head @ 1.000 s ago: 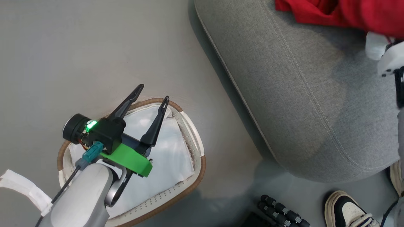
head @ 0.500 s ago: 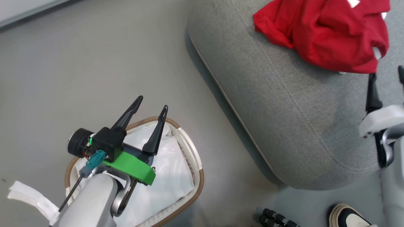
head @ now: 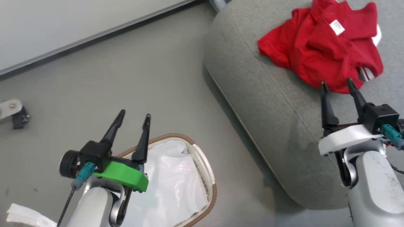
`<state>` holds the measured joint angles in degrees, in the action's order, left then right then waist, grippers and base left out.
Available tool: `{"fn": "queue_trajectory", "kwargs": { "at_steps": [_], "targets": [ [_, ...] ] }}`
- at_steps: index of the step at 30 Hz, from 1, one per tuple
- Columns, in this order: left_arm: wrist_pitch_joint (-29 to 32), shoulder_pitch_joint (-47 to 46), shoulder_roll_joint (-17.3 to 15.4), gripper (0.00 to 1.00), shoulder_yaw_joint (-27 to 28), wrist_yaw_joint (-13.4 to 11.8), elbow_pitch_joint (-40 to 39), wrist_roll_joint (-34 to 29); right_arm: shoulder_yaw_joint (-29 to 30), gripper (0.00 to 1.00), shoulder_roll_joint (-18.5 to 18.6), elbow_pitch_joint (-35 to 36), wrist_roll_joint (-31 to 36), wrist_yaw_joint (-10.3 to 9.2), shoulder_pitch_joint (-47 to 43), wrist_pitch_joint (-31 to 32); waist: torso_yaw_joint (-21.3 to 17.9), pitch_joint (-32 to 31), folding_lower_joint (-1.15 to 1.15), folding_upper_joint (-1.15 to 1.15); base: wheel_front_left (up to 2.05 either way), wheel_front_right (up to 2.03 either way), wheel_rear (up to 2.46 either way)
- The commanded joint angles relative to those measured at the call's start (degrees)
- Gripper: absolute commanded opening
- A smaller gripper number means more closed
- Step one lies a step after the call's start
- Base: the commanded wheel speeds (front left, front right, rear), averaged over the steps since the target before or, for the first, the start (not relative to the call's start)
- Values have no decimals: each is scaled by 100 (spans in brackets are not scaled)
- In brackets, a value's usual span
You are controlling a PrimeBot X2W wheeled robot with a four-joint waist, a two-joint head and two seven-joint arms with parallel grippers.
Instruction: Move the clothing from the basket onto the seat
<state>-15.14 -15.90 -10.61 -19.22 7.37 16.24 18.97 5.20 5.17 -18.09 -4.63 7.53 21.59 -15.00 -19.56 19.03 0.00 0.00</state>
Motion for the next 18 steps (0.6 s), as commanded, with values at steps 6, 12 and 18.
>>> {"fn": "queue_trajectory", "kwargs": {
  "at_steps": [6,12,18],
  "targets": [
    [1,300,272,100,735,16,22,-410,-387,100,-154,181,-191,-7,-67,-27,773,-496,0,0,0,0,0],
    [1,507,470,100,1314,15,51,-669,-390,100,-196,120,-260,-7,-208,-27,1207,-721,0,0,0,0,0],
    [1,795,589,100,1729,18,127,-868,-387,100,-207,16,-311,-8,-536,-27,1543,-951,0,0,0,0,0]
  ]
}}
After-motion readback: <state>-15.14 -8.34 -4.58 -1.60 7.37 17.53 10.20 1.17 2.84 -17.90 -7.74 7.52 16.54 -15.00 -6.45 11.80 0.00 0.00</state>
